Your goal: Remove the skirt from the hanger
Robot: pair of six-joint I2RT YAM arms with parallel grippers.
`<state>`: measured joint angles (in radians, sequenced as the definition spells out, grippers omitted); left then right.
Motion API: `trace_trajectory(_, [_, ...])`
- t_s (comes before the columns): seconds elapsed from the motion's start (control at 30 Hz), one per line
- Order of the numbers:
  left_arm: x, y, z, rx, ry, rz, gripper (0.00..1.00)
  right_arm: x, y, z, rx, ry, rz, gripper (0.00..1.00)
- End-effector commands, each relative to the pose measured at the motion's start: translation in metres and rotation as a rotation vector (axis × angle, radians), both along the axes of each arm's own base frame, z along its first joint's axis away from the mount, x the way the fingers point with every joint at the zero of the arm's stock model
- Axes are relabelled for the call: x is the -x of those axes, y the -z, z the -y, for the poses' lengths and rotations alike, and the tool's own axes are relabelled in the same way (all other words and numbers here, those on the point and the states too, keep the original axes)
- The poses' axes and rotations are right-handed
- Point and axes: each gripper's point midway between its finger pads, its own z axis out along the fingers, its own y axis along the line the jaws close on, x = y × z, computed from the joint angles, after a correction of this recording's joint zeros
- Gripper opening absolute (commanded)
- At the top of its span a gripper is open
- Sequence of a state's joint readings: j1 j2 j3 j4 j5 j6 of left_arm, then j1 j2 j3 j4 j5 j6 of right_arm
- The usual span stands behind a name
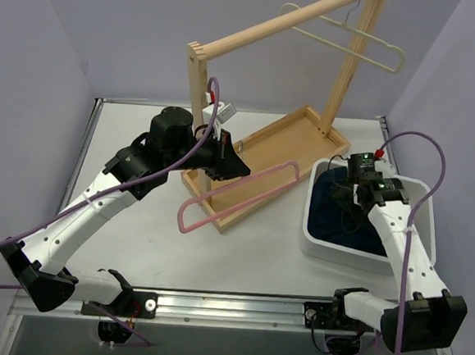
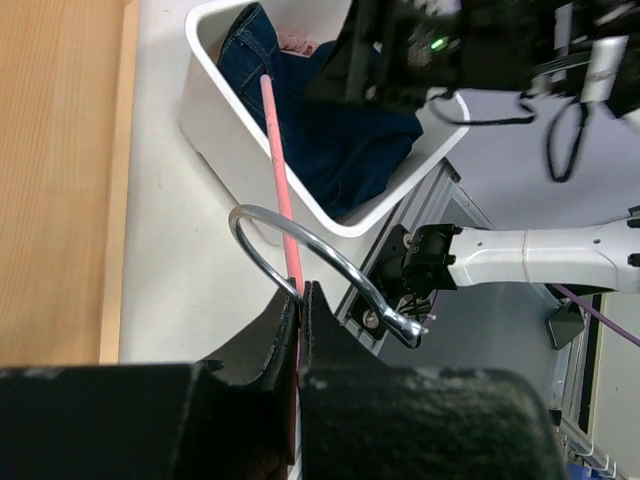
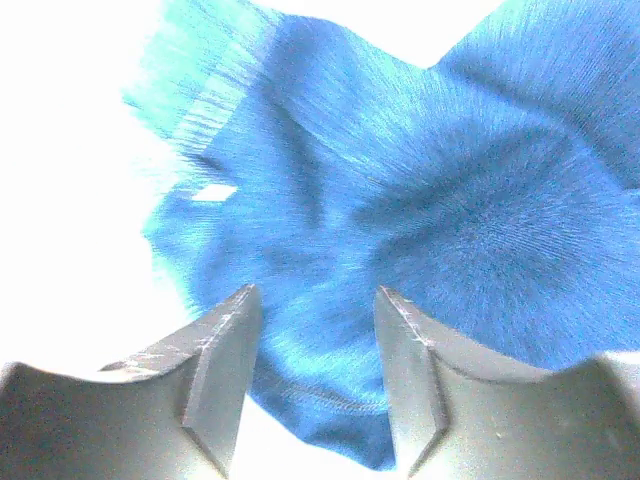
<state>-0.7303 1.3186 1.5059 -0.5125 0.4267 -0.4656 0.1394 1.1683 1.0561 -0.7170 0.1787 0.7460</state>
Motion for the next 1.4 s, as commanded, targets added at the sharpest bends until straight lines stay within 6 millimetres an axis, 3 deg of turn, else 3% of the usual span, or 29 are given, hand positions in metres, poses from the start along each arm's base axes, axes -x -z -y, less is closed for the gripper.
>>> trace_trajectory(0.0, [0.004, -0.038, -0.001, 0.07, 0.021, 0.073, 0.02, 0.02, -0.052, 0.009, 0.062, -0.032, 0.016, 0.5])
trace_trajectory(0.1, [0.007, -0.04, -0.001, 0.074, 0.029, 0.07, 0.02, 0.019, -0.082, 0.008, 0.088, -0.07, 0.085, 0.59])
trace_trajectory(0.23, [0.016, -0.043, -0.001, 0.091, 0.06, 0.049, 0.02, 0.018, -0.099, 0.009, 0.099, -0.103, 0.146, 0.75])
trace_trajectory(0.27, [0.018, -0.047, -0.001, 0.107, 0.071, 0.057, 0.02, 0.017, -0.096, 0.005, 0.087, -0.13, 0.155, 0.87])
trace_trajectory(0.33, [0.026, -0.055, -0.001, 0.136, 0.096, 0.059, 0.02, 0.011, -0.087, -0.016, 0.024, -0.263, 0.191, 0.99])
trace_trajectory(0.37, [0.031, -0.06, 0.001, 0.157, 0.124, 0.066, 0.02, 0.014, -0.088, -0.044, -0.099, -0.369, 0.209, 1.0])
trace_trajectory(0.47, [0.043, -0.07, 0.0, 0.197, 0.175, 0.075, 0.02, 0.014, -0.133, -0.089, -0.309, -0.514, 0.42, 1.0])
trace_trajectory(0.5, [0.048, -0.075, -0.002, 0.207, 0.184, 0.084, 0.02, 0.016, -0.162, -0.096, -0.335, -0.555, 0.558, 1.0])
trace_trajectory(0.6, [0.06, -0.081, -0.006, 0.226, 0.227, 0.093, 0.02, 0.027, -0.18, -0.109, -0.383, -0.649, 0.622, 1.0])
trace_trajectory(0.73, [0.073, -0.085, -0.009, 0.234, 0.286, 0.112, 0.02, 0.038, -0.187, -0.117, -0.369, -0.769, 0.592, 1.0])
trace_trajectory(0.87, [0.087, -0.087, -0.013, 0.227, 0.362, 0.135, 0.02, 0.056, -0.223, -0.118, -0.331, -0.86, 0.676, 0.98])
trace_trajectory(1.03, [0.105, -0.093, -0.015, 0.243, 0.48, 0.157, 0.02, 0.074, -0.227, -0.125, -0.309, -1.003, 0.682, 0.93])
trace_trajectory(1.37, [0.129, -0.114, -0.024, 0.32, 0.621, 0.174, 0.02, 0.118, -0.235, -0.149, -0.474, -1.195, 0.732, 0.75])
